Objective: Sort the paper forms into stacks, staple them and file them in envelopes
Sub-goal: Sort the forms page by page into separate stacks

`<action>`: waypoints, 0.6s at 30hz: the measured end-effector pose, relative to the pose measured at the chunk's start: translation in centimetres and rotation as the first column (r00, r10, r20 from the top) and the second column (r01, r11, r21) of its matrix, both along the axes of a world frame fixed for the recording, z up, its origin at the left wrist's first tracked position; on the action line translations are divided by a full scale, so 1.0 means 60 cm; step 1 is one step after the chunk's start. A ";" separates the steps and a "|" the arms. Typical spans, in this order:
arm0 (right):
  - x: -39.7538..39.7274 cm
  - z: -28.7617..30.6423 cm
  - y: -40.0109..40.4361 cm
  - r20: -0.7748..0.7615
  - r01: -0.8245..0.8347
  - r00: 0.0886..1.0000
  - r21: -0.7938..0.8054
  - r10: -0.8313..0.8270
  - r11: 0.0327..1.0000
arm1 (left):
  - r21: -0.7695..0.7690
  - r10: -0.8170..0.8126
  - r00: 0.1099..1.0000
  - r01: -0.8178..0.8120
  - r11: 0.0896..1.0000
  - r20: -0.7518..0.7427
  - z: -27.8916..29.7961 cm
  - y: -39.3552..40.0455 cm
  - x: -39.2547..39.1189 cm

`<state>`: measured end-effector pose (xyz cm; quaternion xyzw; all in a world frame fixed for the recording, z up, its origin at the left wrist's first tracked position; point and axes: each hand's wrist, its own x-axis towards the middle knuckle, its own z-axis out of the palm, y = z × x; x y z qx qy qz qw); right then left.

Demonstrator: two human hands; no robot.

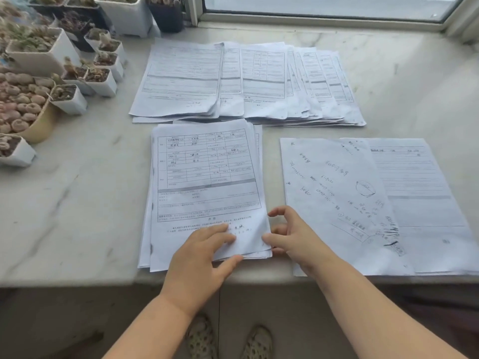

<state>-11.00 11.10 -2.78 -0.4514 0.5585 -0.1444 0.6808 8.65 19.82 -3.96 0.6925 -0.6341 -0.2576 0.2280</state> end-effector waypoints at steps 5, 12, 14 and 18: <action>0.017 -0.002 0.000 -0.032 0.094 0.995 0.014 -0.094 0.995 | -0.034 0.004 1.000 -0.004 0.999 0.019 -0.002 -0.002 0.000; 0.002 0.002 0.007 0.081 0.070 0.994 0.020 -0.071 0.997 | -0.217 0.138 0.989 -0.148 0.965 -0.061 0.001 -0.021 0.019; -0.006 0.003 0.007 0.113 0.027 0.993 0.013 -0.029 1.000 | -0.358 0.088 0.996 -0.073 0.931 0.028 0.009 -0.026 0.030; -0.013 0.003 0.003 0.181 -0.025 0.983 0.031 0.019 0.999 | -0.418 -0.112 0.977 0.179 0.891 0.179 0.004 -0.035 0.037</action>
